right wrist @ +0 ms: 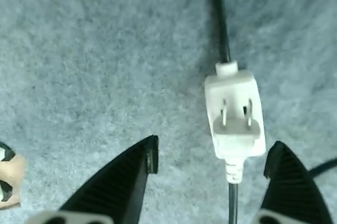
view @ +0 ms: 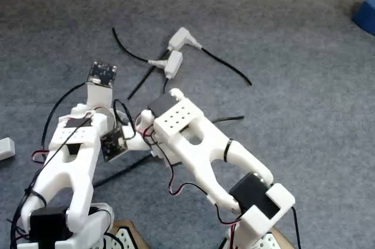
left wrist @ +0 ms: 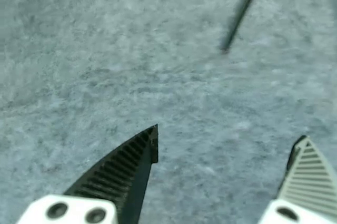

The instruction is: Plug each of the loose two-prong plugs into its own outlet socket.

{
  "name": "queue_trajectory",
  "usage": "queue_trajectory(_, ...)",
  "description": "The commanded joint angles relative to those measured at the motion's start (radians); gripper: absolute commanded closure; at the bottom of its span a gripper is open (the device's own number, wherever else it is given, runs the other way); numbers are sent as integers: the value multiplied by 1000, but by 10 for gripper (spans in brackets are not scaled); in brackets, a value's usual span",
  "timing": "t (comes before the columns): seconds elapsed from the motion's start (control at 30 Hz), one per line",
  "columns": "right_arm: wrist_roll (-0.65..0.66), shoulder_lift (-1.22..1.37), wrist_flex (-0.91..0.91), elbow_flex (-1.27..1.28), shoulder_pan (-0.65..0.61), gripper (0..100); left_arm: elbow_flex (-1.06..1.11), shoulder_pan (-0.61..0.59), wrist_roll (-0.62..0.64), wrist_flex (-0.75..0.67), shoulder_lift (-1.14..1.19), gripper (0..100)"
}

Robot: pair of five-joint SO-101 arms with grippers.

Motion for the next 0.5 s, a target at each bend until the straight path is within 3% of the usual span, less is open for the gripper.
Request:
queue_trajectory(0.0,23,-33,-36,22,1,688,-21,1,3,2,-28,620)
queue_trajectory(0.47,23,44,-81,-62,111,688,-21,2,3,2,-27,620)
